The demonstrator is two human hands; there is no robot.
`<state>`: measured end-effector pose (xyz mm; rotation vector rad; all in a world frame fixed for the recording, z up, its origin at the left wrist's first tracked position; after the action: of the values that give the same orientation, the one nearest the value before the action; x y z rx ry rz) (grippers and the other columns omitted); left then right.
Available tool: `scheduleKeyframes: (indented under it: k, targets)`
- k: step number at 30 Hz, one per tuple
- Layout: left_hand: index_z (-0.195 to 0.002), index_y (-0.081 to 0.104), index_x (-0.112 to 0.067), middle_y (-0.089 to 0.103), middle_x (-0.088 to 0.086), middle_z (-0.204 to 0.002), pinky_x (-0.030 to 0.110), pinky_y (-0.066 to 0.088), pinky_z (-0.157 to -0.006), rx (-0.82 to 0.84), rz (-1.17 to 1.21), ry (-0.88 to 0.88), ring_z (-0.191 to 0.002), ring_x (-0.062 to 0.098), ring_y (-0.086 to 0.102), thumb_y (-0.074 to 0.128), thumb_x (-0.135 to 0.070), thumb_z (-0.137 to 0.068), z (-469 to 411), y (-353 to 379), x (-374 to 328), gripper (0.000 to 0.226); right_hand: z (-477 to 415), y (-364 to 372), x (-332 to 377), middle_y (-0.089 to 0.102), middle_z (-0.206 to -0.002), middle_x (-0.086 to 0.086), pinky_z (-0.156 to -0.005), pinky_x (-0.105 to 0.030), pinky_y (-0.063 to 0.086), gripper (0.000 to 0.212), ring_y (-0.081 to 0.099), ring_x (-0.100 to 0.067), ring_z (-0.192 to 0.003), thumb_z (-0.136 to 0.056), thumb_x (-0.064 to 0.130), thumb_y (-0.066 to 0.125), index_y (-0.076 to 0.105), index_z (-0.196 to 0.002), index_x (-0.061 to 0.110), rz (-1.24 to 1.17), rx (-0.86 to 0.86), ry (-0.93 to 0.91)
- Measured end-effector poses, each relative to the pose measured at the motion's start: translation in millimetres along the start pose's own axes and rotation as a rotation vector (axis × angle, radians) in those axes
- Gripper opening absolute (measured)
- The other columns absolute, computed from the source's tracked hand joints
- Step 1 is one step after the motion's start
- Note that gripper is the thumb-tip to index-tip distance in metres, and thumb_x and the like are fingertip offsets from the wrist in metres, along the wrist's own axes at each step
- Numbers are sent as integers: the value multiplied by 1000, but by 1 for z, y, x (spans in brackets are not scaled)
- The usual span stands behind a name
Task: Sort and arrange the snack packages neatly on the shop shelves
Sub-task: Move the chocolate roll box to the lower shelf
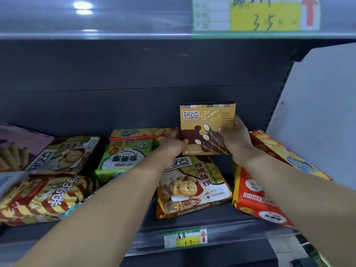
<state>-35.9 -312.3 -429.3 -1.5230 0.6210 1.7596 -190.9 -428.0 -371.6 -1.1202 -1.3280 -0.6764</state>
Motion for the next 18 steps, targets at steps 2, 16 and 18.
scheduleKeyframes:
  k: [2,16,18]
  targets:
    - [-147,26,-22,44,4,-145,33,33,-107,29,-36,-10,-129,23,44,50,-6,-95,-3,8,0,59,-2,-3,1,64,-99,9,-61,-20,47,36,60,-5,-86,-93,4,44,51,-122,25,13,-3,-18]
    - [-141,31,-14,51,9,-134,40,43,-100,-213,-84,-58,-118,26,49,45,3,-93,-11,-71,21,52,8,87,9,71,-102,4,-87,-42,55,38,67,-17,-97,-88,0,46,58,-114,25,-88,238,-3]
    - [-136,34,-13,54,10,-126,37,45,-91,-268,-60,-49,-107,25,52,45,4,-92,-9,-84,20,48,8,94,6,70,-101,7,-85,-41,56,42,67,-18,-98,-88,-1,45,56,-118,26,-109,239,16]
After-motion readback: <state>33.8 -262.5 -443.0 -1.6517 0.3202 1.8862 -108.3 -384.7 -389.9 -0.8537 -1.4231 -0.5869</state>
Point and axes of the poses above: each hand's wrist, its own z-axis away from the middle knuckle, its own y-axis out of the palm, x = y × z, the point moved 10 cm from there along -z, towards the middle knuckle
